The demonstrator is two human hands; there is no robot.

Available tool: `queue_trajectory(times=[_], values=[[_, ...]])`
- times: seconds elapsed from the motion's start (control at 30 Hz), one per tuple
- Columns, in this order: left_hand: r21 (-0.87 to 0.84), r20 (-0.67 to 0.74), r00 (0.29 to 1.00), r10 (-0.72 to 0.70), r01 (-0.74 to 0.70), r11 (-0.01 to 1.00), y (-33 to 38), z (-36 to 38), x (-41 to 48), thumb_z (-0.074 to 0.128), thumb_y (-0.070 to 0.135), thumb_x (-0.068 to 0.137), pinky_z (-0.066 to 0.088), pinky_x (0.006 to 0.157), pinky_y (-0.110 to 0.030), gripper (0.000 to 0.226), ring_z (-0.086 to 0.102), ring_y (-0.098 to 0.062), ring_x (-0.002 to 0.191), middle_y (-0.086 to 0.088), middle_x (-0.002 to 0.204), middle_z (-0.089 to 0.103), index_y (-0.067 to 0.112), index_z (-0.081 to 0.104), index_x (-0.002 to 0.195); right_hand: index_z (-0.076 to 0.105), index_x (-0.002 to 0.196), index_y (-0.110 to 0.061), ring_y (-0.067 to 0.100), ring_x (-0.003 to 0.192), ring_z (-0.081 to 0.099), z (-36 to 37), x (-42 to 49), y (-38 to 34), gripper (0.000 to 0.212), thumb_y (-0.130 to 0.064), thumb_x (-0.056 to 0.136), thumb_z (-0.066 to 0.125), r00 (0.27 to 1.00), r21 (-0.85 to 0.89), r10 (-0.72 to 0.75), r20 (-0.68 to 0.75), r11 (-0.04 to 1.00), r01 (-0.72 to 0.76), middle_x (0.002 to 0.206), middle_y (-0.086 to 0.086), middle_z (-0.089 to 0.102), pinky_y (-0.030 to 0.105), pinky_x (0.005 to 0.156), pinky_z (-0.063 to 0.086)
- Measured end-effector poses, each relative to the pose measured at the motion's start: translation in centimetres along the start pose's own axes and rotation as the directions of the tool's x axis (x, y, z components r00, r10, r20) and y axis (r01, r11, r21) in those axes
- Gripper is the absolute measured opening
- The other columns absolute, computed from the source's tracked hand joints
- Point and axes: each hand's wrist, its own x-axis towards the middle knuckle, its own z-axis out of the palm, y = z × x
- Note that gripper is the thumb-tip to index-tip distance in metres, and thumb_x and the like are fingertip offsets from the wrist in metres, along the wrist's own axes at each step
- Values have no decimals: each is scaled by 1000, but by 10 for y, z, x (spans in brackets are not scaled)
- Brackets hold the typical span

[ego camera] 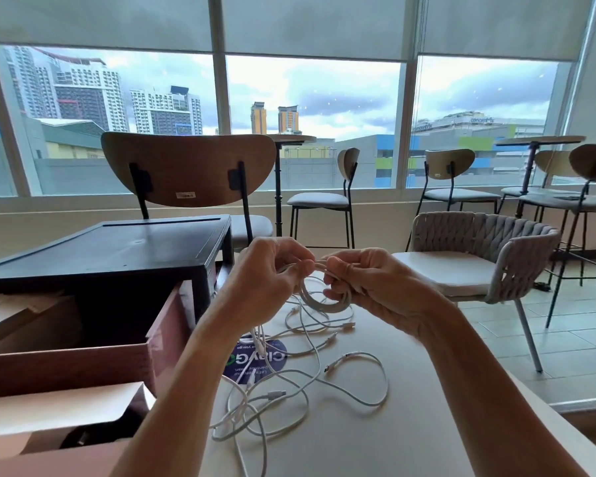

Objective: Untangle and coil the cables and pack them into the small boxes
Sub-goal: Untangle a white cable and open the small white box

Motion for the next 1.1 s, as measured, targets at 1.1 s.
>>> queue_trajectory(times=[1.1], values=[[228, -129, 980, 153, -121, 966, -2, 7, -5, 73, 34, 88, 57, 58, -28, 11, 63, -1, 53, 13, 57, 66, 25, 79, 85, 72, 101, 7, 17, 67, 70, 2, -4, -4, 20, 8, 81, 71, 960, -317, -257, -106, 924, 213, 80, 11, 75, 21, 66, 55]])
